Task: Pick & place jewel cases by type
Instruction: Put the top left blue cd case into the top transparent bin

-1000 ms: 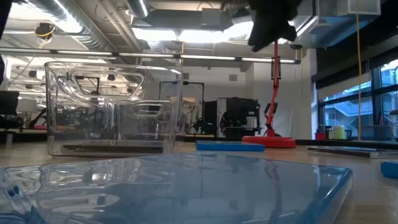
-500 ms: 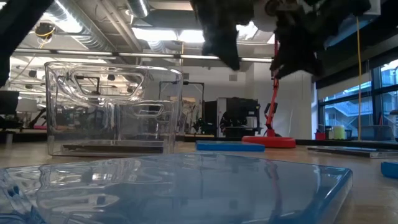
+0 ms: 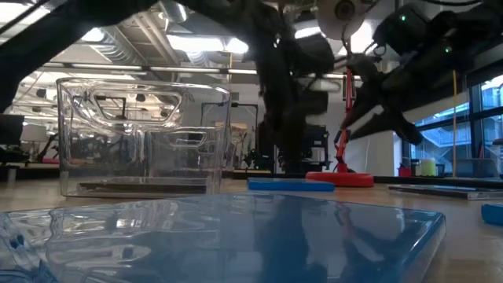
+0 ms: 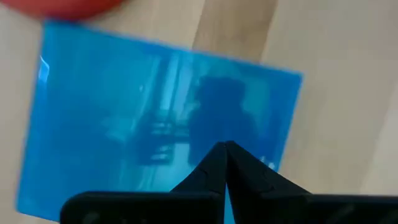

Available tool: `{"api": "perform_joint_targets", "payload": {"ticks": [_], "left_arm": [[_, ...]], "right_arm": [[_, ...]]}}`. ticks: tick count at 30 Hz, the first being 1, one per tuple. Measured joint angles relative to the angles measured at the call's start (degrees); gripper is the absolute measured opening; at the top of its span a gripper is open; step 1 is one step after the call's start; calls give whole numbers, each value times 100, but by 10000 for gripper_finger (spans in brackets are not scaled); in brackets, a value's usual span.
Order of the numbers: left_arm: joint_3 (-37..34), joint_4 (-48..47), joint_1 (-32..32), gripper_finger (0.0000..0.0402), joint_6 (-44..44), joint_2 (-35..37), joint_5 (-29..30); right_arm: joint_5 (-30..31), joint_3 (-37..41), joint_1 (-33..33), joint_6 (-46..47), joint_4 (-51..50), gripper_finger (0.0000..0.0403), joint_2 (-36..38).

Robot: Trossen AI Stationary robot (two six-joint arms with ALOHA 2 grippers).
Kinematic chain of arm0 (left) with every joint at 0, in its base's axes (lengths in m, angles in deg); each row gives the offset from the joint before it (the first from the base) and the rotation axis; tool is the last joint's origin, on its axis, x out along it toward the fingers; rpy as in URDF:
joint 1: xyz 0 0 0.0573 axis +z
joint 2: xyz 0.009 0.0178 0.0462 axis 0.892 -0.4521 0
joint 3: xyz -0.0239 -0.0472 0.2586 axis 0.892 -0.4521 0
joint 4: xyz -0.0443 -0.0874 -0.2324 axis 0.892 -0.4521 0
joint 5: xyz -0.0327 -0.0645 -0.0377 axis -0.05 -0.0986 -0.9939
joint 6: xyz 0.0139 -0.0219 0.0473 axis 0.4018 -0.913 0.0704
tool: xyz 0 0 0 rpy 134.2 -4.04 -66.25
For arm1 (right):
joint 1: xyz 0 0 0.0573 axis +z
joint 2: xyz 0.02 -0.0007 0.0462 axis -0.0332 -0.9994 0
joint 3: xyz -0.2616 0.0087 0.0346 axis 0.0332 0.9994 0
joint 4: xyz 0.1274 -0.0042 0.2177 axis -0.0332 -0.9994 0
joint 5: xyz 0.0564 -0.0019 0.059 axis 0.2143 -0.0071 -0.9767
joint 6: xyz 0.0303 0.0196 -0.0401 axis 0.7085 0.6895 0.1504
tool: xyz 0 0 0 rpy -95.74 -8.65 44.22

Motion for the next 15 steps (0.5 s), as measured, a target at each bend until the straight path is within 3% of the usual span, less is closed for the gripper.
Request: {"api": "perform_joint_targets", "payload": {"ticks": [8, 15], "left_arm": [[0, -16, 26, 4, -69, -210, -14], [0, 78, -178, 3, -218, -220, -489]], "right_arm": [[-173, 95, -82, 89, 13, 118, -446], [-404, 95, -84, 250, -27, 118, -879]]}}
